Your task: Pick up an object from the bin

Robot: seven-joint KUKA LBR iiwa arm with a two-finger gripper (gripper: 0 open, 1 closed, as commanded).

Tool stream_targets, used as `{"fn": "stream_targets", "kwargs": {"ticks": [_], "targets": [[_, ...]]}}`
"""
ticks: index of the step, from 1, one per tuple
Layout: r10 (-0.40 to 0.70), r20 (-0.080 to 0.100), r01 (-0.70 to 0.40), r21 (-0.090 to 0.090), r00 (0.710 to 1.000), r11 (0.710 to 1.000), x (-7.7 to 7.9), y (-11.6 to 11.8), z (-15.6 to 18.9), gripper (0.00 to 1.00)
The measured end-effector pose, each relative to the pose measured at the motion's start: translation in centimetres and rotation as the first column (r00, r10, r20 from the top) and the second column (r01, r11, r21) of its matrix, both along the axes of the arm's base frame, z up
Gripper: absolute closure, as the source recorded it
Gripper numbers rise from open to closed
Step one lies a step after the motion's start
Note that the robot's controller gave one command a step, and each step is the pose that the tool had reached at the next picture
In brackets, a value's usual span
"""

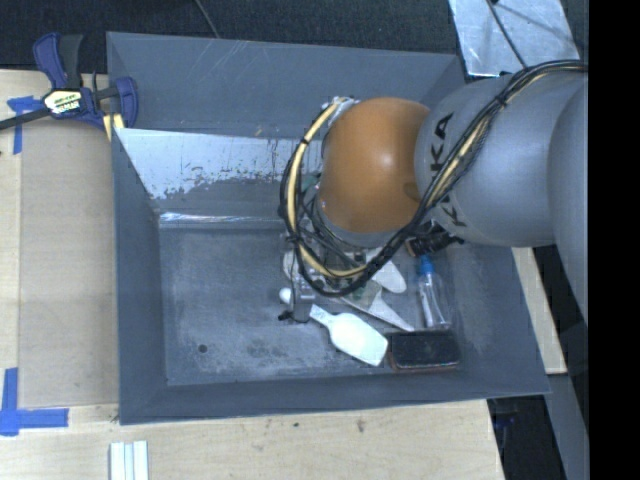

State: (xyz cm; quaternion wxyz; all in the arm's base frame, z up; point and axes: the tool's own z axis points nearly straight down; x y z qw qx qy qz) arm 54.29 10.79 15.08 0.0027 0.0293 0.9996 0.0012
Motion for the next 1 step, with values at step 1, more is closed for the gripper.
{"fn": "stream_targets", "kwargs": {"ticks": [1], "targets": [[-0.012, -0.001, 0.012, -0.002, 1.000, 1.000, 3.56, -1.71, -3.00, 0.00]]}}
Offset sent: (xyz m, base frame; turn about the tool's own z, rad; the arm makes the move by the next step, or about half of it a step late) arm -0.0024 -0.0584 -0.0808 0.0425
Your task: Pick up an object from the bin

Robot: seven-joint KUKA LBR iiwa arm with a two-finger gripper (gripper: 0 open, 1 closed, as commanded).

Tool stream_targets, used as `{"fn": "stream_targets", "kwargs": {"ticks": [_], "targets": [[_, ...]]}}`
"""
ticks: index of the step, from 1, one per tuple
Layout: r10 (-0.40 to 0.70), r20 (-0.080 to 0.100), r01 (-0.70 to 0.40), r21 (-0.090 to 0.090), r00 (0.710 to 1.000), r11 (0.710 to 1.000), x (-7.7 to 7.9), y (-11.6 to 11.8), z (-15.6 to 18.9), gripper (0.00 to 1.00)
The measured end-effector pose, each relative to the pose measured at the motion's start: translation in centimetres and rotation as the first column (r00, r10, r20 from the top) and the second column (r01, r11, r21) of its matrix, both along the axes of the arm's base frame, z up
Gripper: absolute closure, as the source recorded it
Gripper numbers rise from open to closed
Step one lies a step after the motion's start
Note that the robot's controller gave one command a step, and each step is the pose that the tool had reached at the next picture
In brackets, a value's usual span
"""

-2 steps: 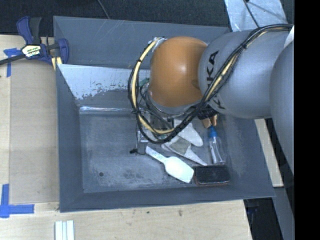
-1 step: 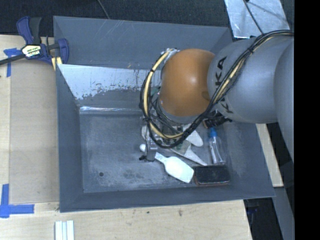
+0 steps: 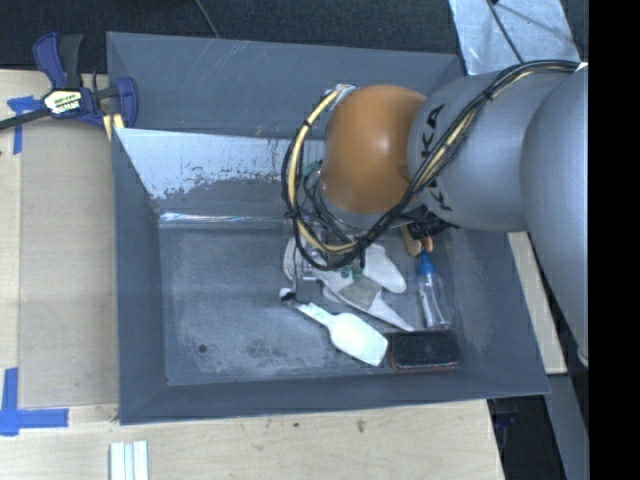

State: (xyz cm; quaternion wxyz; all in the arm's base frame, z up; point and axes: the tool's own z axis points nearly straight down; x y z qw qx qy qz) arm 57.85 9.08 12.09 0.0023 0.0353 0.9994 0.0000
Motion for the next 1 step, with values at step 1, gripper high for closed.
{"fn": "stream_targets", "kwargs": {"ticks": [1], "targets": [[-0.016, 0.003, 0.016, 0.001, 1.000, 1.000, 0.07, -2.17, -2.77, 0.00]]}}
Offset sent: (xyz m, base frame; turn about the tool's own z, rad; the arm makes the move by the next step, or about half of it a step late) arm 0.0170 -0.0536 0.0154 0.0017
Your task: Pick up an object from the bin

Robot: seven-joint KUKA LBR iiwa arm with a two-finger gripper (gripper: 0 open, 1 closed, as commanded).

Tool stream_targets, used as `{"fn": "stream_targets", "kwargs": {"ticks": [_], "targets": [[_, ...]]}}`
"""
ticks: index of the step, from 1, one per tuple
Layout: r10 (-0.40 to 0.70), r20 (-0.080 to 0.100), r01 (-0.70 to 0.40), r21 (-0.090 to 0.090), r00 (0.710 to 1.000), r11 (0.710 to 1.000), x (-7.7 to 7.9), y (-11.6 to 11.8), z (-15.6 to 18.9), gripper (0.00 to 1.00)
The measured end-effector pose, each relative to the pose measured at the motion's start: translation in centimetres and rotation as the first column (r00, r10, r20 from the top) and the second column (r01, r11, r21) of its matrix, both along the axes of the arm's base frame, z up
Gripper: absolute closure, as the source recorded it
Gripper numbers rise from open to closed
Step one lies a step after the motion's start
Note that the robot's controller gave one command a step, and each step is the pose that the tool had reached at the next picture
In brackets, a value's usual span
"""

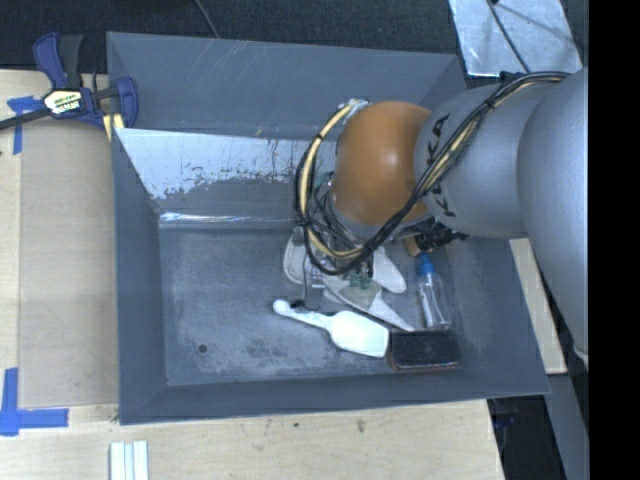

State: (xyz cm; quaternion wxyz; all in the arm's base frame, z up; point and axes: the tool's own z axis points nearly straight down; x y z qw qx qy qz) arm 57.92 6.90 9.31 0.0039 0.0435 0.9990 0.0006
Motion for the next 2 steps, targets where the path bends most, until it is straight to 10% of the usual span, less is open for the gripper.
{"fn": "stream_targets", "kwargs": {"ticks": [2], "targets": [[-0.099, 0.003, 0.099, 0.001, 0.995, 0.995, 2.6, -3.3, 2.3, 0.00]]}}
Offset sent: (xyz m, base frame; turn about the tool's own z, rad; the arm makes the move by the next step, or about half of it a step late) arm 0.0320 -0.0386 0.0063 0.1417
